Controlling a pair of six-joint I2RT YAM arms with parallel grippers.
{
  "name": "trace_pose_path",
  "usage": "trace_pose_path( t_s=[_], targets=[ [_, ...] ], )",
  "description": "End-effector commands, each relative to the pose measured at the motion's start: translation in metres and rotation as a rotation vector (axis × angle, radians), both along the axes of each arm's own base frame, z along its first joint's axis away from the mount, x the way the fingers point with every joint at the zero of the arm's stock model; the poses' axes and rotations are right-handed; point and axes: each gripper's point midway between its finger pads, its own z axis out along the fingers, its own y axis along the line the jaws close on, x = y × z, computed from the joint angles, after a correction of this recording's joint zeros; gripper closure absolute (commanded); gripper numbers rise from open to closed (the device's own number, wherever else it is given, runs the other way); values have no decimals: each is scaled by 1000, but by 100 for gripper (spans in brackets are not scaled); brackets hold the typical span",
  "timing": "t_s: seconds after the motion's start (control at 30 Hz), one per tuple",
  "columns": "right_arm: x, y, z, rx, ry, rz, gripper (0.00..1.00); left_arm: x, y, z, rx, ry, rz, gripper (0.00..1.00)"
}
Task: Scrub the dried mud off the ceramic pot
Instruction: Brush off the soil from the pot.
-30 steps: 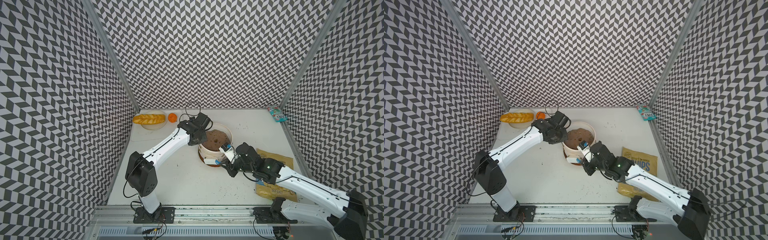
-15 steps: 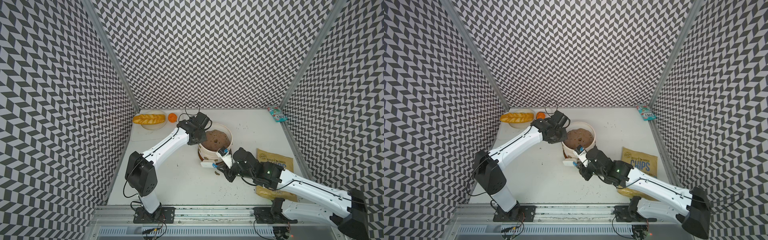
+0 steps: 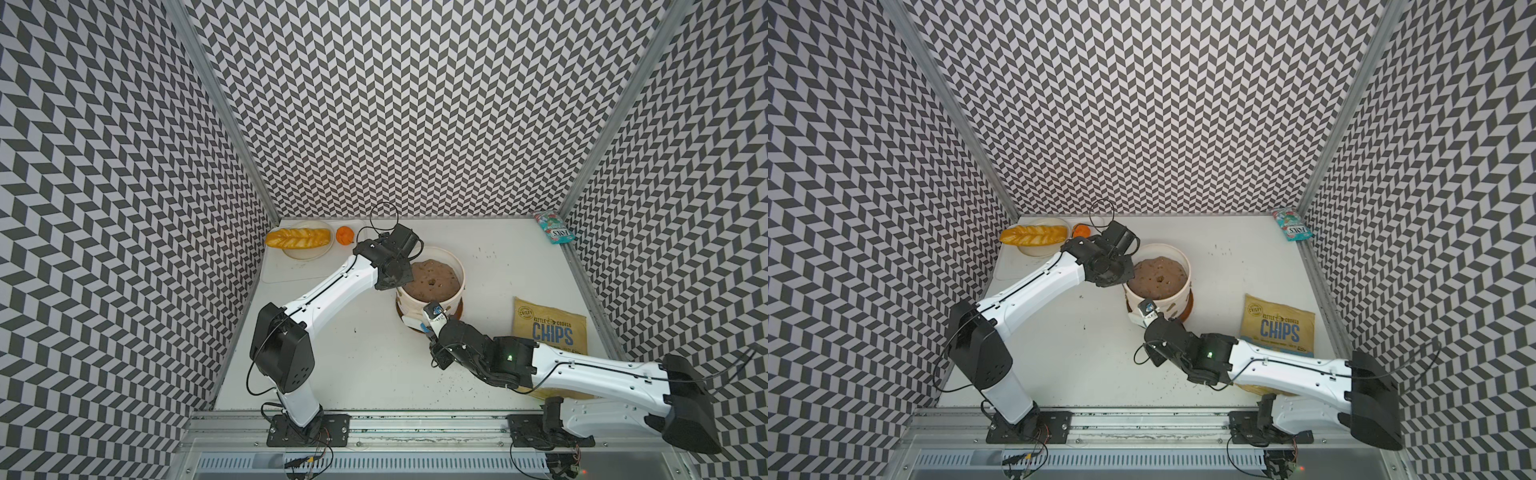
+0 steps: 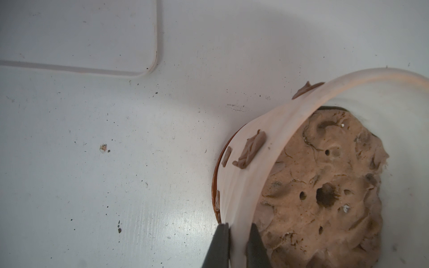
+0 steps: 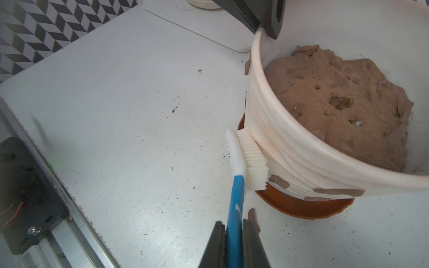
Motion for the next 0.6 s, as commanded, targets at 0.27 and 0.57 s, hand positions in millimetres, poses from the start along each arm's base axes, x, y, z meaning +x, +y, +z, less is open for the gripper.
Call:
trace_pose_path(
  t_s=[0.27, 0.57],
  targets=[
    [-17, -15, -27, 15, 115, -30, 100, 17, 9, -9, -4, -26, 9, 100],
    [-40, -8, 40, 234, 57, 146, 100, 22, 15, -4, 27, -56, -2, 100]
  ],
)
